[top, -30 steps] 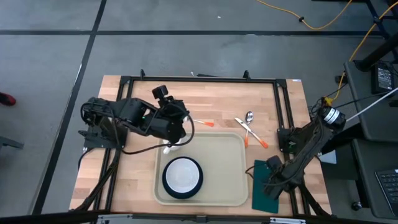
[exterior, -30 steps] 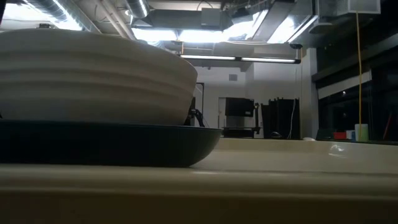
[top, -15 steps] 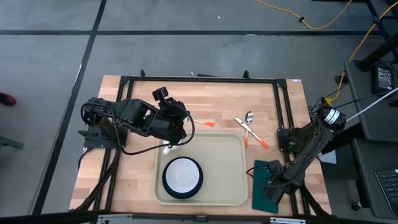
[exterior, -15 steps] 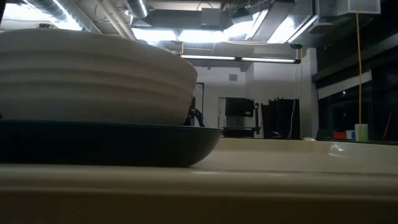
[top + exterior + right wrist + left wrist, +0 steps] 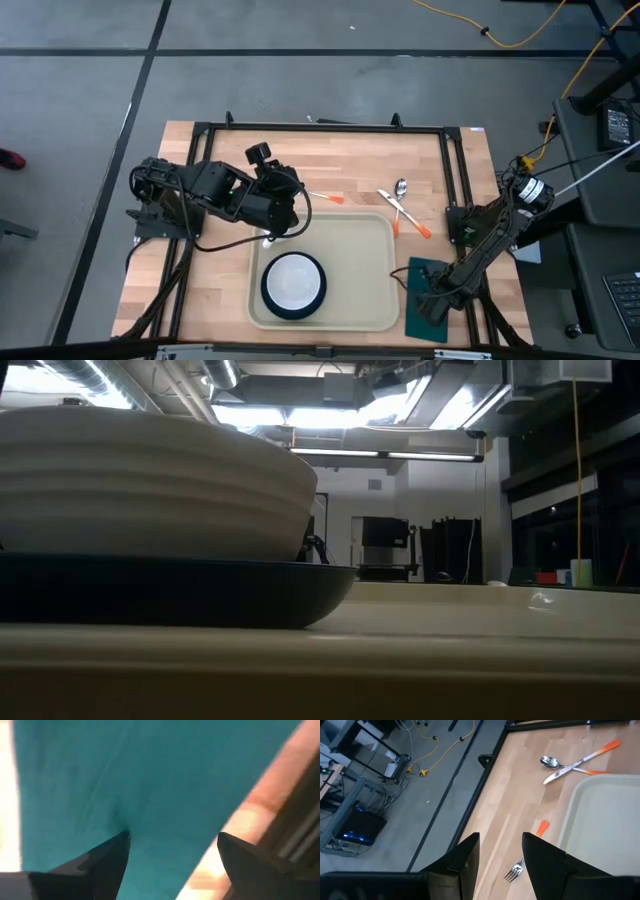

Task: Set up tray
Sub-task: Put the dark green napkin on the brown serving tray to the right of the black plate

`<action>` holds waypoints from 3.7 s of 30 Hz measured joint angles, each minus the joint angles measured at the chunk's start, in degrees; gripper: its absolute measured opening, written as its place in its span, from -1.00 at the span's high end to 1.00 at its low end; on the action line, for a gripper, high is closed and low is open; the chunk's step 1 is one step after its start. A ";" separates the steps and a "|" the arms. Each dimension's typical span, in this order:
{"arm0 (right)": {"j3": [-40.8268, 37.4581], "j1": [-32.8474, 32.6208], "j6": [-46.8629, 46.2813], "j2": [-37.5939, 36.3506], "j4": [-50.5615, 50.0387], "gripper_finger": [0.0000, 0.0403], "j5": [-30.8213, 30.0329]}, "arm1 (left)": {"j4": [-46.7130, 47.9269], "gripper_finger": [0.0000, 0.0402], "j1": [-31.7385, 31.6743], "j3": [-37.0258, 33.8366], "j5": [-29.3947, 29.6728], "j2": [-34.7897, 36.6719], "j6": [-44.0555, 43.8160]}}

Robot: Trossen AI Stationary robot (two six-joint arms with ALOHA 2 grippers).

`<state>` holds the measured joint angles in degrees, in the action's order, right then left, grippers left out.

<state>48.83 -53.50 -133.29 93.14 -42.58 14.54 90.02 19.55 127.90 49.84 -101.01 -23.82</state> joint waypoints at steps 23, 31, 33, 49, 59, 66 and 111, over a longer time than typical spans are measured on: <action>-1.62 -0.82 0.03 -0.44 6.48 -0.53 0.30 | 0.00 0.29 0.33 0.00 -0.06 0.00 -0.06; -1.65 0.34 1.62 -0.44 8.24 -0.53 -4.34 | 0.00 0.29 0.35 0.00 -0.03 0.00 -0.46; -1.65 0.80 1.98 -0.44 8.83 -0.53 -5.72 | 0.00 0.29 0.35 0.00 -0.02 0.00 -0.45; 4.66 1.28 4.55 -2.18 0.94 -0.53 -12.27 | 0.00 0.29 0.35 0.00 -0.50 0.00 0.03; 9.62 1.28 1.52 -2.27 -15.91 -0.53 -7.07 | 0.00 0.29 0.47 0.00 -0.49 0.00 0.14; 4.38 0.75 0.09 -2.27 -12.97 -0.53 -3.82 | 0.00 0.29 1.53 0.00 -0.23 0.00 0.13; -22.26 1.72 6.37 -26.20 4.73 -0.03 -15.96 | -0.22 0.29 0.59 0.00 1.60 0.00 -2.56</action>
<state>26.57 -51.79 -126.92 66.94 -37.85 -1.42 89.80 20.14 127.90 51.44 -101.01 -26.38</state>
